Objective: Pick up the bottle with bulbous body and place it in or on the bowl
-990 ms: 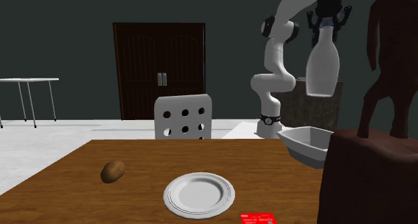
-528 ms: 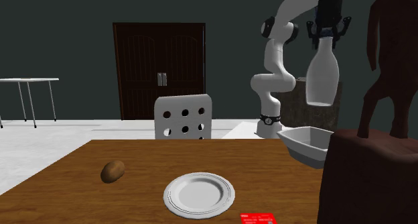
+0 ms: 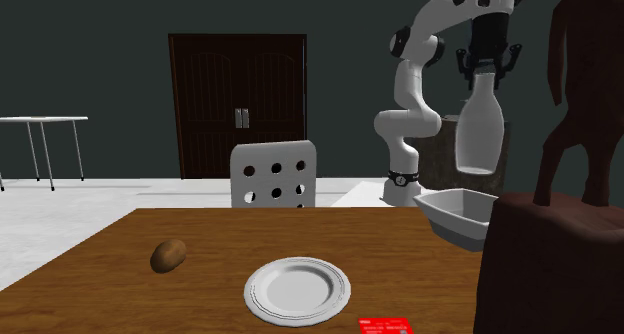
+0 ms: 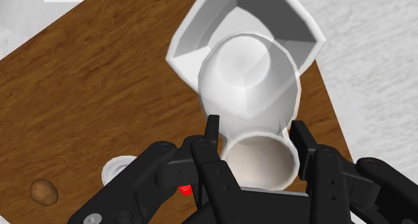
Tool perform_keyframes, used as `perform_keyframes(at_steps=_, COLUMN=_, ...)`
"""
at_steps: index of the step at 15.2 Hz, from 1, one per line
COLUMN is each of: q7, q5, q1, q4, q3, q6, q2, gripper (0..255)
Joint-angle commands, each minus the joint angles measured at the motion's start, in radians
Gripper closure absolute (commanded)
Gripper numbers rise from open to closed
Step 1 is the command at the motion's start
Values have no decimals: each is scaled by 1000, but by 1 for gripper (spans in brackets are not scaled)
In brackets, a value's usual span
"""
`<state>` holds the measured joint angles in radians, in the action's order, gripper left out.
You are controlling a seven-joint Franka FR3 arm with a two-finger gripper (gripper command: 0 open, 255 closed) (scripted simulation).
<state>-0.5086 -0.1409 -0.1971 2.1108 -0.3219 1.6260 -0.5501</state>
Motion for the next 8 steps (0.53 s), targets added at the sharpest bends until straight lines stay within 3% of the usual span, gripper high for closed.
perform_keyframes(at_steps=1, q7=2, q5=-2, q1=-1, q4=31, q3=-1, q6=27, q2=-4, gripper=255)
perform_keyframes(at_steps=8, q7=5, q5=-12, q1=-7, q4=135, q3=-11, q6=118, q2=-18, gripper=255)
